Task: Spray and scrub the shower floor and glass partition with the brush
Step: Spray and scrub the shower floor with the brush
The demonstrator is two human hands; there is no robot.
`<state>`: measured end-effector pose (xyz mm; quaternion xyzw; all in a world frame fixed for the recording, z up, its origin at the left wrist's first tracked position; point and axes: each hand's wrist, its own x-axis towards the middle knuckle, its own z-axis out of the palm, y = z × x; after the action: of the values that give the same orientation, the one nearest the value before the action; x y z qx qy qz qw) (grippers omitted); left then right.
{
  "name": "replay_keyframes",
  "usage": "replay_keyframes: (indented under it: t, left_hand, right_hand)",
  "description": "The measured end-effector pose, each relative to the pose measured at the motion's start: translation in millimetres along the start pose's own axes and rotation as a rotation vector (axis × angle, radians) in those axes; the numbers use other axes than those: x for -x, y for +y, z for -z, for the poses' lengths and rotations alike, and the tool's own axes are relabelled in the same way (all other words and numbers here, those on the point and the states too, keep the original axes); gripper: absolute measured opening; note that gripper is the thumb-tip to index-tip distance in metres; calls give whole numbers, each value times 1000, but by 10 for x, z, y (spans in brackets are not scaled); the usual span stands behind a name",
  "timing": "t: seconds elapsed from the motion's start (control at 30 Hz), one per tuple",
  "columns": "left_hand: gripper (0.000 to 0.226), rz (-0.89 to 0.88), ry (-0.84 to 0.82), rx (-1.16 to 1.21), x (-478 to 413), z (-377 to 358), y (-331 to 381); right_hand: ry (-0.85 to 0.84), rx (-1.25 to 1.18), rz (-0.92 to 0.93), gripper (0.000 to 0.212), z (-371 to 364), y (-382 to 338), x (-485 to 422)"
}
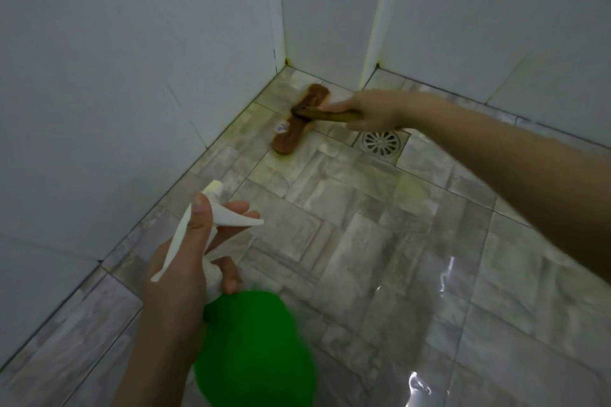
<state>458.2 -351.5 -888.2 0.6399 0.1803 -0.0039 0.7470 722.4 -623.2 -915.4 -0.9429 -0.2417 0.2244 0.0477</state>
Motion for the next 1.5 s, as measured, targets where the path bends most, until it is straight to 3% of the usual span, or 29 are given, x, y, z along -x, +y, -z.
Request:
replay_keyframes:
  t: [0.07, 0.1, 0.17, 0.33, 0.47, 0.57, 0.73, 0.9, 1.17, 1.37, 1.5]
  left_hand:
    - [83, 11, -28, 2, -33, -142, 101]
    - [65, 16, 2, -33, -47, -204, 111]
    - [38, 19, -18, -30, 42, -212, 68]
    - [43, 71, 1, -50, 97, -323, 115]
    - [39, 3, -12, -71, 169, -360, 166]
    - [50, -17, -25, -118, 287, -459, 165]
    - [31, -37, -71, -207, 529, -630, 183]
    - [30, -18, -114, -203, 726, -764, 224]
    - [27, -46, -134, -223, 819, -901, 220]
    - [44, 17, -126, -216, 771, -858, 189]
    - [36, -20, -139, -294, 808, -874, 226]
  right_hand:
    - [-101, -11, -82, 60, 120, 282, 363]
    - [-134, -24, -137, 59, 164, 339, 457]
    - [-85, 6, -155, 60, 147, 263, 363]
    - [102, -117, -35, 61, -340, -182, 109]
    - [60, -107, -125, 61, -554, 205, 857]
    - [26, -48, -240, 56, -507, 435, 1338]
    - [179, -201, -337, 55, -827, 209, 2520]
    - [-38, -267, -560, 51, -1349, -119, 3881]
    - [160, -238, -490, 55, -1052, 66, 2312]
    - [55, -187, -530, 51, -1267, -170, 2958]
    - [124, -143, -433, 54, -974, 53, 2071]
